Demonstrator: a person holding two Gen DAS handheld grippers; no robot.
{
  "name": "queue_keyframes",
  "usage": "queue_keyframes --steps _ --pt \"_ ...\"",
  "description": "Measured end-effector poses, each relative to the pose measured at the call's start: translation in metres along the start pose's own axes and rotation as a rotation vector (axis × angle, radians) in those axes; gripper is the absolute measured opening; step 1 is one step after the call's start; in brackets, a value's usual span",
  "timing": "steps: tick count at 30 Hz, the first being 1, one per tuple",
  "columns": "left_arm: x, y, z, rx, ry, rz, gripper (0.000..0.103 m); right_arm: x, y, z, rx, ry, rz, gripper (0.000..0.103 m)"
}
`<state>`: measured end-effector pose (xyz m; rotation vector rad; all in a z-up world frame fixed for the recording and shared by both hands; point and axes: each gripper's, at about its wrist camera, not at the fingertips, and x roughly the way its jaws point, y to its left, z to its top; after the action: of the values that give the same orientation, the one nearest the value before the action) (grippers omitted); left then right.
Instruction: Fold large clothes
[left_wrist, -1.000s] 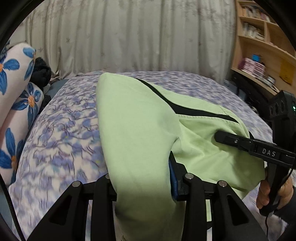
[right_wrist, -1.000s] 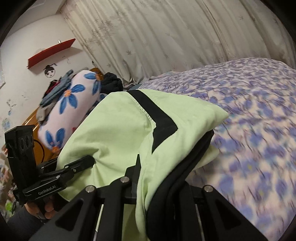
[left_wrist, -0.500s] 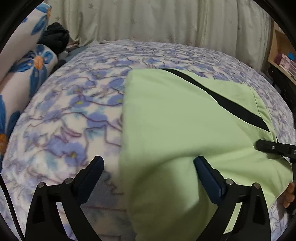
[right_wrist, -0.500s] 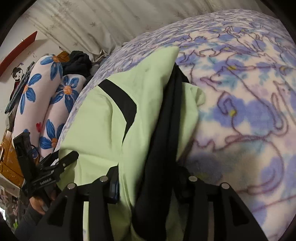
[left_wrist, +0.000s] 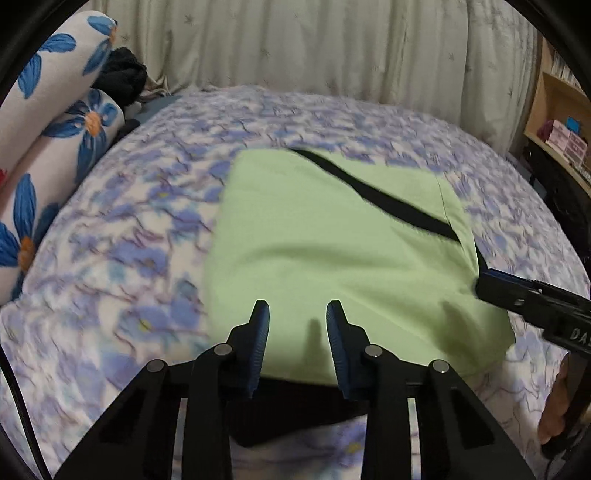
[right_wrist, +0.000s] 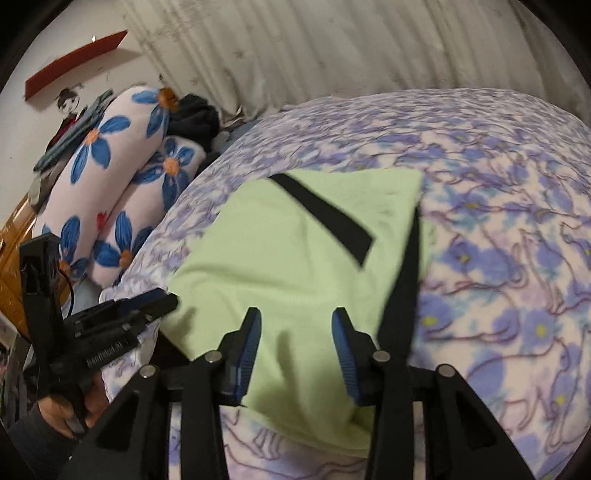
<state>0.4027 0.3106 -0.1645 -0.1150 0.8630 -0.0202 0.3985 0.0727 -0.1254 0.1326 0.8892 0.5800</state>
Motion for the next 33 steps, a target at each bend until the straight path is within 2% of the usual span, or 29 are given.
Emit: queue_keyframes --steps 2,3,4,7,10,11,13,14,19,21,25,27,30,32,33 --pt "0.009 -0.009 -0.015 0.015 0.04 0.069 0.03 0.016 -0.004 -0.009 -0.006 0.044 -0.076 0.033" --pt "0.017 -0.011 -0.021 0.031 0.054 0.1 0.029 0.023 -0.012 -0.014 -0.011 0.064 -0.143 0.027" --pt "0.02 -0.012 -0.026 0.049 0.053 0.118 0.029 0.027 -0.02 -0.017 0.0 0.077 -0.154 0.015" --pt "0.018 -0.018 -0.032 0.095 0.041 0.153 0.029 0.017 -0.047 -0.028 0.099 0.088 -0.083 0.007" --pt "0.01 -0.023 -0.032 0.088 0.069 0.165 0.03 -0.008 -0.049 -0.035 0.117 0.085 -0.079 0.008" --pt "0.006 -0.024 -0.031 0.079 0.073 0.161 0.034 -0.014 -0.048 -0.038 0.114 0.087 -0.08 0.009" --pt "-0.009 -0.026 -0.033 0.049 0.079 0.14 0.051 -0.028 -0.045 -0.045 0.116 0.098 -0.08 0.011" --pt "-0.018 -0.027 -0.035 0.03 0.079 0.134 0.063 -0.039 -0.044 -0.051 0.118 0.103 -0.076 0.011" --pt "-0.069 -0.043 -0.051 -0.004 0.059 0.119 0.066 -0.094 -0.032 -0.071 0.096 0.087 -0.097 0.011" --pt "-0.09 -0.049 -0.06 -0.024 0.054 0.108 0.078 -0.117 -0.027 -0.081 0.084 0.076 -0.112 0.011" --pt "-0.135 -0.067 -0.081 -0.044 0.045 0.085 0.083 -0.155 -0.018 -0.099 0.068 0.073 -0.127 0.011" --pt "-0.155 -0.077 -0.092 -0.046 0.038 0.075 0.09 -0.175 -0.014 -0.111 0.069 0.071 -0.127 0.011" --pt "-0.185 -0.092 -0.109 -0.056 0.024 0.045 0.093 -0.202 -0.01 -0.13 0.077 0.066 -0.121 0.011" --pt "-0.203 -0.103 -0.121 -0.067 0.024 0.014 0.094 -0.219 -0.009 -0.143 0.089 0.064 -0.124 0.014" --pt "-0.208 -0.107 -0.125 -0.074 0.027 0.003 0.096 -0.227 -0.009 -0.15 0.096 0.064 -0.123 0.018"
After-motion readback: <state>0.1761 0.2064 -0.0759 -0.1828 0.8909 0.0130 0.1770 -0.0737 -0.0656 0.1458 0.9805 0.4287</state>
